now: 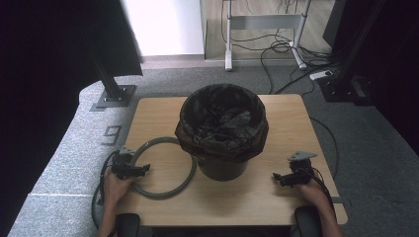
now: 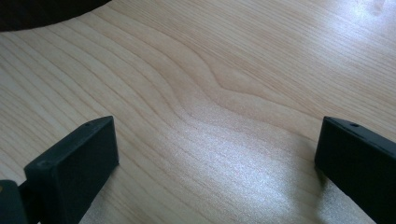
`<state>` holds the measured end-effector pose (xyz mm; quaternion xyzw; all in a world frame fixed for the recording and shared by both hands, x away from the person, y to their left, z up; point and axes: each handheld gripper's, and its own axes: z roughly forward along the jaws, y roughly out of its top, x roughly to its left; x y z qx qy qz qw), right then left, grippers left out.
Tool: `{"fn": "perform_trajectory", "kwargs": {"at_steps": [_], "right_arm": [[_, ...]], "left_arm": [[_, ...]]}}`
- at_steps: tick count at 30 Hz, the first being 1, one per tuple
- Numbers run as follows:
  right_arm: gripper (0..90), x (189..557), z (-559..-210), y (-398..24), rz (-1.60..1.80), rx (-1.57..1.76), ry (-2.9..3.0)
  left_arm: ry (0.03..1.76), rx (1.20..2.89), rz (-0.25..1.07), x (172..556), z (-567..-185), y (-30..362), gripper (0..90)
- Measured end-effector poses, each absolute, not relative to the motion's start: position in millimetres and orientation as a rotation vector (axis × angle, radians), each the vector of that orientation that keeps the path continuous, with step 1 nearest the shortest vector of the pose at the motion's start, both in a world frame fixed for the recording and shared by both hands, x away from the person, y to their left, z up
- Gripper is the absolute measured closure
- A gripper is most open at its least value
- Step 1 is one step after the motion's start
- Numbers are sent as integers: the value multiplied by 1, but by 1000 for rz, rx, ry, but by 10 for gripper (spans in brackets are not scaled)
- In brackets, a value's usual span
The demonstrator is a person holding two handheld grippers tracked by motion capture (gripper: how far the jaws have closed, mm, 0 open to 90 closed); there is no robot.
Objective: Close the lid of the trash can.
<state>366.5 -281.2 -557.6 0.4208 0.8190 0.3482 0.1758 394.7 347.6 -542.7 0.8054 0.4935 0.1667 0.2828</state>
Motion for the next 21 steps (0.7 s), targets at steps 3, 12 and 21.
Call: {"fn": "perform_trajectory", "kwargs": {"at_steps": [3,12,21], "right_arm": [[0,367,-558,-281,986,1192,2320],[0,367,-558,-281,986,1191,2320],[0,367,-558,-281,986,1191,2320]], "left_arm": [[1308,2127,459,394,-546,349,0],[1367,2041,522,392,-544,353,165],[1424,1964,571,391,-543,360,579]]}}
